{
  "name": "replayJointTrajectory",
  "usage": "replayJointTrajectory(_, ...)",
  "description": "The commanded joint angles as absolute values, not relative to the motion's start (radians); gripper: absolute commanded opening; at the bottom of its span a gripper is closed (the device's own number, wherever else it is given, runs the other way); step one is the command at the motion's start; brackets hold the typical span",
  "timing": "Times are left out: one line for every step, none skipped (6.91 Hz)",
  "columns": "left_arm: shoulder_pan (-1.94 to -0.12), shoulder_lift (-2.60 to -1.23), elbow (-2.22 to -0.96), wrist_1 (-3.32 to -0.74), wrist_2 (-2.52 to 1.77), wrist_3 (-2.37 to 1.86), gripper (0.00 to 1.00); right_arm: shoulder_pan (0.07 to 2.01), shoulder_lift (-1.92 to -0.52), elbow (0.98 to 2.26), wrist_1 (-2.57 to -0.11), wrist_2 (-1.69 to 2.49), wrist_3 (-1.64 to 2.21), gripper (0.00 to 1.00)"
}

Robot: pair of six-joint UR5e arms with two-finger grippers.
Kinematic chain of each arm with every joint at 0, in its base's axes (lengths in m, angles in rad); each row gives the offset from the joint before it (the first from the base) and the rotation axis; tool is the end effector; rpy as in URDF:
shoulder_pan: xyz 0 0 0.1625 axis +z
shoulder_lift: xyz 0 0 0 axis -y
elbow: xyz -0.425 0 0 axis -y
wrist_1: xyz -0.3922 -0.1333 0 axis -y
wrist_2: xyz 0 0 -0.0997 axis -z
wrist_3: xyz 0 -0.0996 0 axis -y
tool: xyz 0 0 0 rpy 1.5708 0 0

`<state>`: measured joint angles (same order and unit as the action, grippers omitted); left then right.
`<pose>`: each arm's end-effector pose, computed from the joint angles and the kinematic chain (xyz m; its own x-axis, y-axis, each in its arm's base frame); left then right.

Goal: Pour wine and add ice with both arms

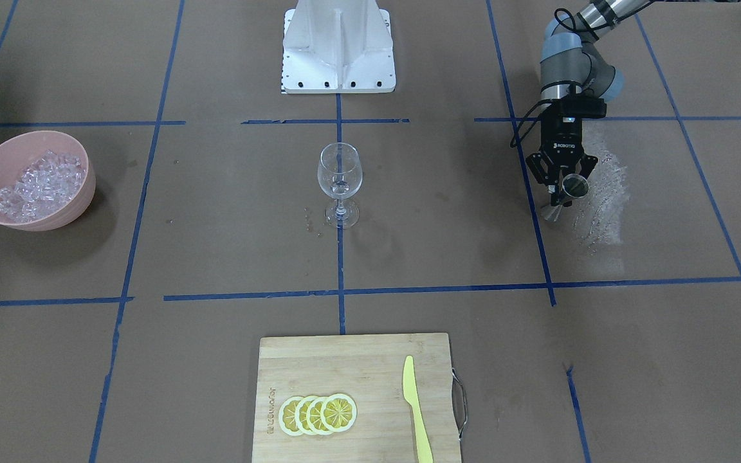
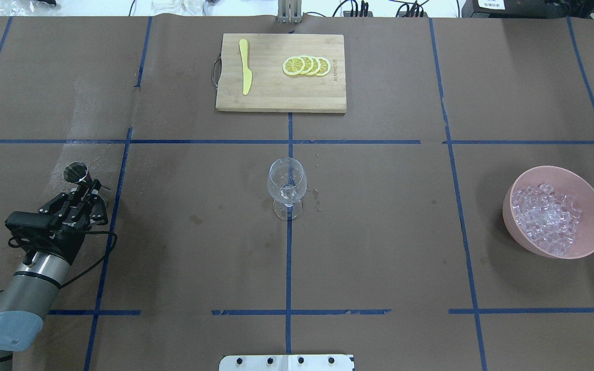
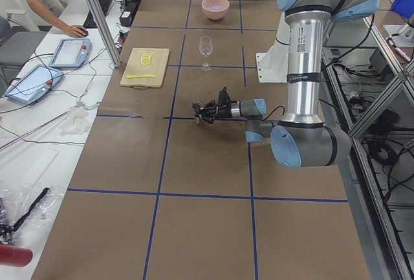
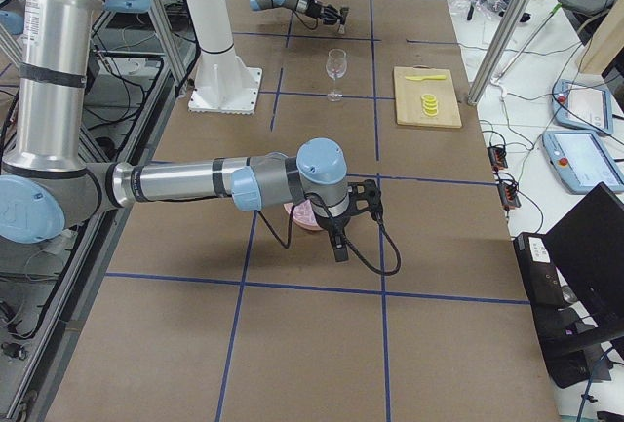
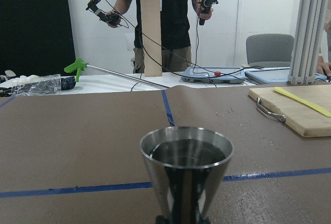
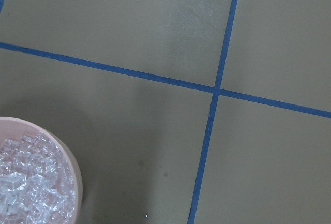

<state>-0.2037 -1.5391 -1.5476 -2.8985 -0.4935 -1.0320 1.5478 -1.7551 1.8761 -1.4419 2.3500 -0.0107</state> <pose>0.3984 -0.3080 0.5274 0.7190 0.0997 -0.6878 0.6424 0.2825 0.7124 0.0535 -0.4269 0.5770 0.7070 -0.2005 0.6782 0.0298 0.9666 0.2546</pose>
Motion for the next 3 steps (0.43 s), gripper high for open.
replayJointTrajectory(-0.204,-1.539,-1.555,-3.052,-0.497,-0.859,0.00,1.548,-1.756,1.873,-1.442,2.350,-0.011,1.00)
replayJointTrajectory(-0.204,-1.542,-1.593,-3.144,-0.505,-0.662,0.00,1.548,-1.759,1.871,-1.442,2.350,-0.011,1.00)
replayJointTrajectory(-0.204,-1.551,-1.607,-3.225,-0.552,-0.465,0.00,1.548,-1.759,1.870,-1.443,2.350,-0.009,1.00)
